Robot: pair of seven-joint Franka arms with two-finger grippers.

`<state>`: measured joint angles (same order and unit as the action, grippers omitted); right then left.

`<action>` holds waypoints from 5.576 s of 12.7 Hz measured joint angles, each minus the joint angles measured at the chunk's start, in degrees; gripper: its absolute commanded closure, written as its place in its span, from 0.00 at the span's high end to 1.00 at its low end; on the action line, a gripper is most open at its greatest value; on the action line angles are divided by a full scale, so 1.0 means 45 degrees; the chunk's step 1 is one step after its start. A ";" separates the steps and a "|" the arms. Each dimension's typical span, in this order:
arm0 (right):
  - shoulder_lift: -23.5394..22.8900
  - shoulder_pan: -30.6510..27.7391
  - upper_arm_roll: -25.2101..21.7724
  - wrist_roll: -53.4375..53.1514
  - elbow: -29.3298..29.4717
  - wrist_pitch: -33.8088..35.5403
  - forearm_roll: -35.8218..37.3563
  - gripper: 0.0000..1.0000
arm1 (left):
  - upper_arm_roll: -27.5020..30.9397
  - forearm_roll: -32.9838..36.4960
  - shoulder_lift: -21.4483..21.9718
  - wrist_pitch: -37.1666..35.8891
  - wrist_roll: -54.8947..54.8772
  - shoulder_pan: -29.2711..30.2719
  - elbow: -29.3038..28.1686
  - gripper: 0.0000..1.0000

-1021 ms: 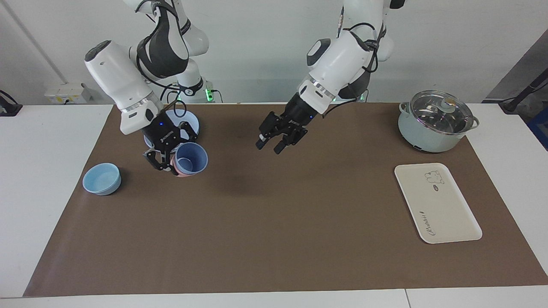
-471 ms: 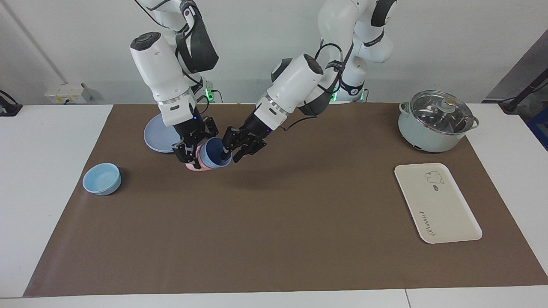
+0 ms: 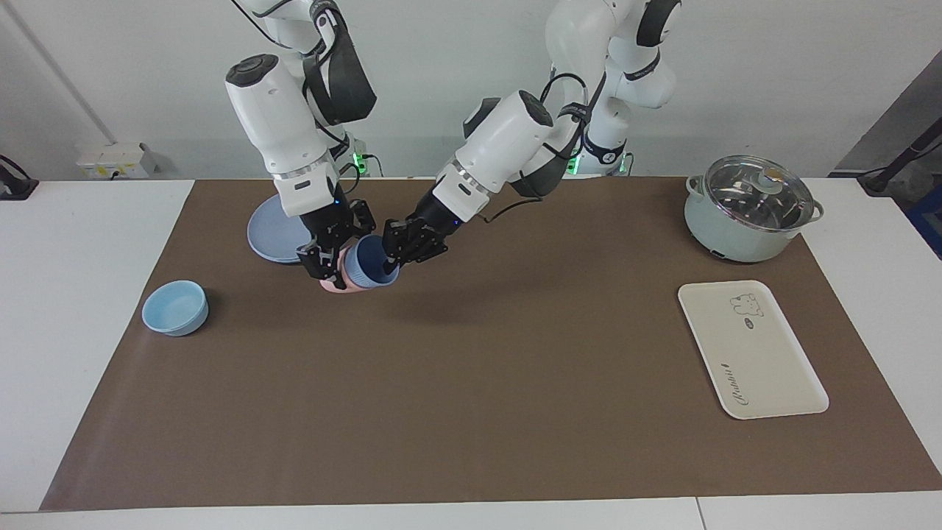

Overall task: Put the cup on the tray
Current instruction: 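Grasp the blue cup with the left gripper from the right gripper, then carry the blue cup with the left gripper while the right gripper withdraws, then lower the blue cup onto the cream tray and open the left gripper, then raise the left gripper off the cup while the right gripper draws back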

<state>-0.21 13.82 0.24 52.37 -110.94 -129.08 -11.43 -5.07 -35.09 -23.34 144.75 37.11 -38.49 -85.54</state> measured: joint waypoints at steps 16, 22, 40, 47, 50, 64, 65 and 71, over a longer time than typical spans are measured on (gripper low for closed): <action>-0.0810 -0.3012 -0.0235 0.6468 -0.0443 -0.1610 -0.6280 0.00 | 0.1187 0.5781 0.1784 -0.5082 -0.7866 0.9319 -0.0809 0.00; -0.2735 -0.4386 -0.0269 1.2036 -0.0805 -0.1857 -1.3536 0.00 | 0.1155 0.5781 0.2061 -0.0701 -1.0093 1.0895 -0.4389 0.00; -0.4714 -0.5539 -0.0263 1.6705 -0.1069 -0.0250 -1.8175 1.00 | 0.0932 0.5812 0.0577 -0.2028 -1.0113 1.1245 -0.2425 1.00; -0.2376 -0.5550 -0.0265 1.1306 -0.1146 -0.0295 -1.5525 1.00 | 0.0846 0.8914 0.0716 -1.0647 -1.0046 0.8309 0.2161 1.00; -0.1534 -0.5561 -0.0295 0.8485 -0.1153 -0.0375 -1.2669 1.00 | 0.0867 0.9081 0.0695 -1.2656 -0.9444 0.7072 0.3069 1.00; -0.0029 -0.2806 -0.0190 -0.4341 -0.1149 -0.2451 -0.1299 1.00 | 0.1082 0.7722 0.2661 -1.2032 -0.8840 0.8162 0.1445 1.00; 0.0066 -0.2541 -0.0181 -0.5513 -0.1148 -0.2356 -0.0406 1.00 | 0.1058 0.7722 0.2689 -1.2023 -0.8839 0.8152 0.1441 1.00; 0.0856 -0.1479 -0.0107 -1.0815 -0.0129 0.1777 0.2945 1.00 | 0.1010 0.7808 0.2907 -1.2021 -0.8820 0.8136 0.1440 1.00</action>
<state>3.65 7.17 -0.24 3.71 -111.53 -121.08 1.82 -0.53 0.05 -10.26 90.65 -2.58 -1.88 -79.06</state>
